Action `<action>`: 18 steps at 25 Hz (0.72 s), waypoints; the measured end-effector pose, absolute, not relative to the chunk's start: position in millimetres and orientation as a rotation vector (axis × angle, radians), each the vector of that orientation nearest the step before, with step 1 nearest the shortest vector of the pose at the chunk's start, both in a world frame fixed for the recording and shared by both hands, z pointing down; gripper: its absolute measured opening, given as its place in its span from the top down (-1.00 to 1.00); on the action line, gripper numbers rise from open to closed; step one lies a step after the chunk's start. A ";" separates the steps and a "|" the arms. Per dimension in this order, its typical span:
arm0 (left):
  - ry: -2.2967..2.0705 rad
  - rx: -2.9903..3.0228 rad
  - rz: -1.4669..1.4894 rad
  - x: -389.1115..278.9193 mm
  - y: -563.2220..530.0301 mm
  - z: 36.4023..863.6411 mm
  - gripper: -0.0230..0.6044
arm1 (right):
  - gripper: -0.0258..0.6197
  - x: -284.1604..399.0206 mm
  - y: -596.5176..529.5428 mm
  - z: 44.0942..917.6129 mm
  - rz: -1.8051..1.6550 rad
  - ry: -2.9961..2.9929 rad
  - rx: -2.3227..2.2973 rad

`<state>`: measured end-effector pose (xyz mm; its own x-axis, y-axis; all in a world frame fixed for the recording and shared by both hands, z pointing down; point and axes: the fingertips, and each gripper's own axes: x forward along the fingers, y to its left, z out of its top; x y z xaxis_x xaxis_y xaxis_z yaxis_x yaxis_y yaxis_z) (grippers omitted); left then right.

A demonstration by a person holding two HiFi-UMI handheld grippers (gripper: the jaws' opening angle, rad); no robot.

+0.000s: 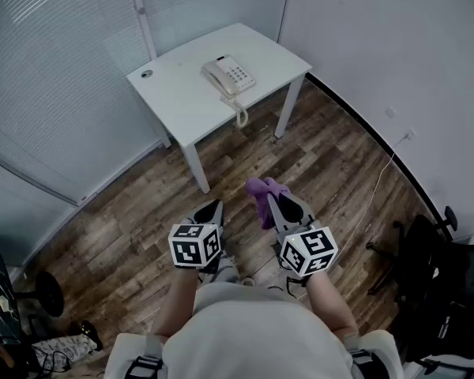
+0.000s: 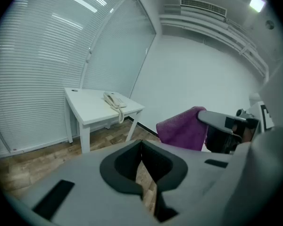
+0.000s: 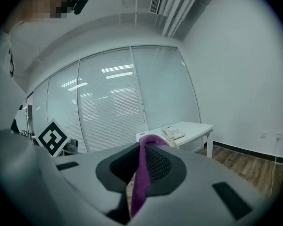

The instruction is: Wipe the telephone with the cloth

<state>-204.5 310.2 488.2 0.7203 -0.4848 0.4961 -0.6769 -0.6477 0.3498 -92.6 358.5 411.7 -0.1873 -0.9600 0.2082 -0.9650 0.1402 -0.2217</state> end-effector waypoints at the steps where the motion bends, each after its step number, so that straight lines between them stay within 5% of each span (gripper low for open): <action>1: -0.885 2.400 0.476 -203.8 320.4 487.6 0.86 | 0.79 -93.0 370.3 410.8 0.470 -2.356 2.005; 18: -0.915 2.331 0.393 -206.8 404.9 487.3 0.86 | 0.79 -97.1 455.4 423.1 0.561 -2.403 1.996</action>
<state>-206.8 404.9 487.3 0.7191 -0.5159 0.4656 -0.6929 -0.5840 0.4229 -97.1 455.4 423.1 -0.2084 -0.9578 0.1979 -0.9465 0.1465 -0.2875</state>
